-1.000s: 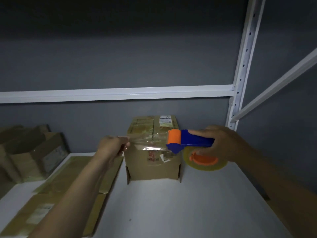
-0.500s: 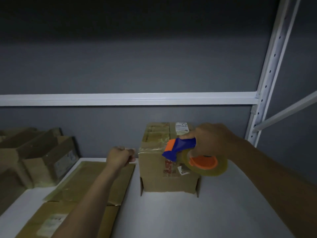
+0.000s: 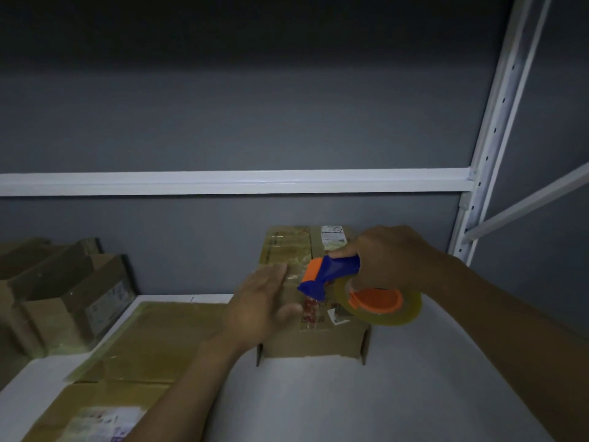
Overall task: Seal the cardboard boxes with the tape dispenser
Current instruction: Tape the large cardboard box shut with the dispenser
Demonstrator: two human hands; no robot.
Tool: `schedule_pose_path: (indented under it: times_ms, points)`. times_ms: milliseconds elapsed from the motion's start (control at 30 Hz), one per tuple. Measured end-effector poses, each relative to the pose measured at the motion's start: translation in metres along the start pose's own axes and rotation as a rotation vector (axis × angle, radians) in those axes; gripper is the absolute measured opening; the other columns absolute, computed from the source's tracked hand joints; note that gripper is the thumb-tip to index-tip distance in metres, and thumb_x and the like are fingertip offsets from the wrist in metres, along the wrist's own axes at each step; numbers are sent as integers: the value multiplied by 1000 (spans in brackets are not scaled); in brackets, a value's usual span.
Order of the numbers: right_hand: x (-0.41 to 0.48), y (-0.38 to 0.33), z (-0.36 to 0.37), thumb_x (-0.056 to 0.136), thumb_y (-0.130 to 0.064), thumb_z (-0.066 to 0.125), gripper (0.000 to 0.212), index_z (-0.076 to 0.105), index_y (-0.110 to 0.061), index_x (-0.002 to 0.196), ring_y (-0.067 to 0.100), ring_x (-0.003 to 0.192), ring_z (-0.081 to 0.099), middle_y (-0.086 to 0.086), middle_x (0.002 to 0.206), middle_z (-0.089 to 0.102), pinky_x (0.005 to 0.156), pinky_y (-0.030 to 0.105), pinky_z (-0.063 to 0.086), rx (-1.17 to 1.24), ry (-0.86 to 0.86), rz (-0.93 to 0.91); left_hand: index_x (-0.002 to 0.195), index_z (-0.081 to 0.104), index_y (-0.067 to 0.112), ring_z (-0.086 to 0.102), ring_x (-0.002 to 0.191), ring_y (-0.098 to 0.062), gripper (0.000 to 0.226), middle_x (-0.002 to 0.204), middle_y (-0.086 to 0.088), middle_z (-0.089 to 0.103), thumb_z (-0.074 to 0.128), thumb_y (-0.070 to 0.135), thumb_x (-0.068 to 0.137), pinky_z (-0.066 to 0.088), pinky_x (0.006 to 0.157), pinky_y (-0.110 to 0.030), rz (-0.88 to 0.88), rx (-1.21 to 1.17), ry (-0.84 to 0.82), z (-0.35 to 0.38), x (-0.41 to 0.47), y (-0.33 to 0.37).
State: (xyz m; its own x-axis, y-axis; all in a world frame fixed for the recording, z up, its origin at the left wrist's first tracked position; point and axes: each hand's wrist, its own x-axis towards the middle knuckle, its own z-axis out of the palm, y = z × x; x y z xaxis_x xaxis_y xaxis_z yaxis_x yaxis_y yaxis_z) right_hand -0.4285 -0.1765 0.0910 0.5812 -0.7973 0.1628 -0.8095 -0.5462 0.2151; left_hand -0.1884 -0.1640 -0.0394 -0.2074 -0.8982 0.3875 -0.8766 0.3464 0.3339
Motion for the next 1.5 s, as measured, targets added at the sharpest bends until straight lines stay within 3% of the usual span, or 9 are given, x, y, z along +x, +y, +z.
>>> schedule_pose_path:
  times_ms: [133,233,333,700,833,933,1067,1267,1500]
  points:
    - [-5,13,-9,80,-54,65,63,39,-51,138,0,65,39,-23,76,42,55,17,28,85,5,-15,150,32,19,34,141,-21,85,152,-2,38,49,66,82,16,119,-40,121,114,67,12,5,-21]
    - [-6,25,-16,82,-56,64,63,37,-51,138,-2,66,39,-26,74,34,56,16,31,94,-18,-40,144,44,16,52,128,-28,77,140,-6,54,79,23,76,18,113,-45,193,180,146,23,8,-24]
    - [-16,52,-15,83,-56,63,65,32,-52,141,2,74,44,-25,77,35,61,15,34,86,-48,-48,138,51,15,55,123,-26,75,135,-5,58,82,11,70,24,114,-42,173,186,200,25,10,-20]
    - [-41,117,55,82,-45,70,74,25,-47,141,3,81,49,-17,86,41,74,18,37,251,32,-46,131,58,11,63,113,-27,83,125,-8,65,88,7,53,17,111,-37,105,353,223,24,14,-12]
    - [-36,116,56,83,-48,65,68,31,-50,141,12,90,52,-4,99,46,80,24,43,164,67,-62,128,60,6,65,111,-28,89,124,-10,66,91,31,49,26,105,-38,214,432,252,37,22,22]
    - [-33,114,55,83,-49,64,68,31,-49,142,14,95,53,-1,106,51,85,28,46,127,71,-82,137,53,12,57,123,-23,82,136,-4,58,64,55,69,27,111,-34,316,443,235,57,33,53]
    - [-37,116,61,84,-48,64,70,28,-46,145,13,94,52,-2,106,49,81,25,44,165,65,-67,139,48,14,55,124,-23,97,137,-2,57,73,66,62,34,106,-39,278,408,183,70,47,72]
    - [-54,122,75,87,-42,64,74,21,-43,147,10,93,50,1,110,48,78,19,38,306,12,-13,144,40,19,51,126,-23,94,136,-1,56,79,54,66,33,107,-38,273,352,175,69,46,66]
    - [-102,149,89,88,-36,65,66,22,-50,136,15,113,50,2,132,46,97,24,40,452,-47,113,137,50,14,49,118,-21,91,128,-7,61,85,50,61,28,100,-32,308,415,227,59,41,54]
